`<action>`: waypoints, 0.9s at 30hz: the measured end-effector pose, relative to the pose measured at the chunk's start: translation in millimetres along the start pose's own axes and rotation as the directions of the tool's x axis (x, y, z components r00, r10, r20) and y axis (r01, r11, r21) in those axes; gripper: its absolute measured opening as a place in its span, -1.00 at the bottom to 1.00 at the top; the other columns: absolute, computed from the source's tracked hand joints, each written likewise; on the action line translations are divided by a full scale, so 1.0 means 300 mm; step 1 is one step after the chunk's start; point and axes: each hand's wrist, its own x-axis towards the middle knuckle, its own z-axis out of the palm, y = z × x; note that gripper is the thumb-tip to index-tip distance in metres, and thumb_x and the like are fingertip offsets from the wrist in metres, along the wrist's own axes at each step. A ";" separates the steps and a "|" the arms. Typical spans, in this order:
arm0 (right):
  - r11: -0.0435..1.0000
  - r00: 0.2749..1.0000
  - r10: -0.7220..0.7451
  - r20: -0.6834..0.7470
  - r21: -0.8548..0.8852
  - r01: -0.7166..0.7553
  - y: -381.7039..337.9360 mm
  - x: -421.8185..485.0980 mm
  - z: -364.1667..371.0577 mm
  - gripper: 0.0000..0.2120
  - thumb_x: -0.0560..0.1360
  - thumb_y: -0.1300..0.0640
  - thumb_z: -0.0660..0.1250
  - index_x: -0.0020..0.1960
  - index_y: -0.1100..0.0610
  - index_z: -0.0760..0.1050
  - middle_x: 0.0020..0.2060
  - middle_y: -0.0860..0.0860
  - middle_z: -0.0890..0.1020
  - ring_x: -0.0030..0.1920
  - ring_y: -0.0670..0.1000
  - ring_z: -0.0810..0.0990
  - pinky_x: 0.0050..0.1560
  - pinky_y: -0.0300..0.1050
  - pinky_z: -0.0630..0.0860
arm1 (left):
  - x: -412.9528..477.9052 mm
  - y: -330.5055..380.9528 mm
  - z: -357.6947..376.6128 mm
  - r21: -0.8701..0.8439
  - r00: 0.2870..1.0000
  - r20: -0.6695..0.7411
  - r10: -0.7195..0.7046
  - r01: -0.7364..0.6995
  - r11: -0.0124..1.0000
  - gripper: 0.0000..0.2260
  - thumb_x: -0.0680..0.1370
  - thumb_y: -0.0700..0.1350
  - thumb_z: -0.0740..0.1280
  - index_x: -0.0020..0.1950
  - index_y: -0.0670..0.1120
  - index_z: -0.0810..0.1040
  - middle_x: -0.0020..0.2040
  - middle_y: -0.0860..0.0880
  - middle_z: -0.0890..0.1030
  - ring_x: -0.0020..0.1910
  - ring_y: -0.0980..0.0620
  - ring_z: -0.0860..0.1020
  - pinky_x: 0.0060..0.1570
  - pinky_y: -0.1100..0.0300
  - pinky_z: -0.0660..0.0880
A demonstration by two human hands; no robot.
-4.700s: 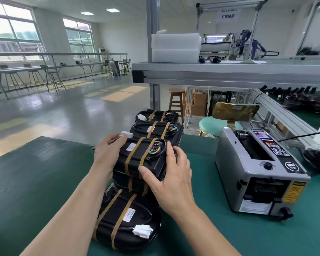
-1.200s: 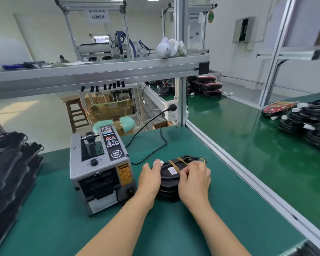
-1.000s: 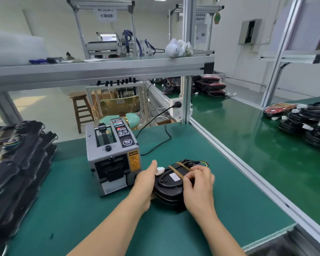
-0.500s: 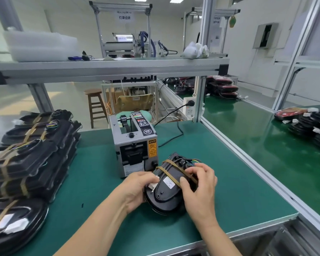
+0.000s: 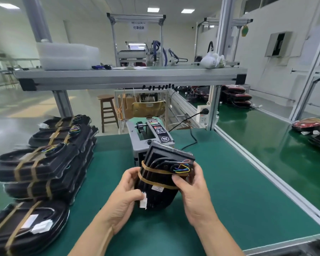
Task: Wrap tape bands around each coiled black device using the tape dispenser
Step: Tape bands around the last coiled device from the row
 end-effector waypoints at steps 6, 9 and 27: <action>0.983 0.987 -0.059 0.151 -0.161 0.083 0.019 -0.002 0.076 -0.42 0.39 0.27 0.42 0.35 -0.05 0.38 0.17 -0.15 0.64 0.22 -0.15 0.58 0.14 -0.31 0.48 | -0.035 0.127 -0.063 0.104 0.981 -0.057 0.187 -0.181 0.978 -0.42 0.35 -0.15 0.37 0.39 -0.03 0.46 0.31 -0.03 0.57 0.33 0.08 0.48 0.29 0.13 0.34; 0.985 0.977 -0.070 0.200 -0.143 0.100 0.027 -0.011 0.111 -0.40 0.38 0.24 0.40 0.38 -0.01 0.36 0.20 -0.11 0.63 0.24 -0.12 0.57 0.19 -0.29 0.47 | -0.041 0.175 -0.069 0.176 0.964 -0.089 0.252 -0.234 0.956 -0.40 0.35 0.11 0.44 0.39 0.13 0.46 0.32 0.08 0.56 0.35 0.19 0.45 0.30 0.20 0.31; 0.971 0.949 0.198 -0.247 -0.081 -0.223 0.063 0.150 0.202 -0.91 0.58 0.28 0.33 -0.08 0.16 0.58 -0.31 0.04 0.54 -0.45 -0.11 0.44 -0.44 -0.28 0.44 | -0.011 0.191 -0.190 0.106 0.897 -0.298 0.326 -0.308 0.945 -0.70 0.40 -0.16 0.35 0.13 0.00 0.59 0.01 -0.09 0.68 -0.01 -0.04 0.64 -0.06 0.25 0.59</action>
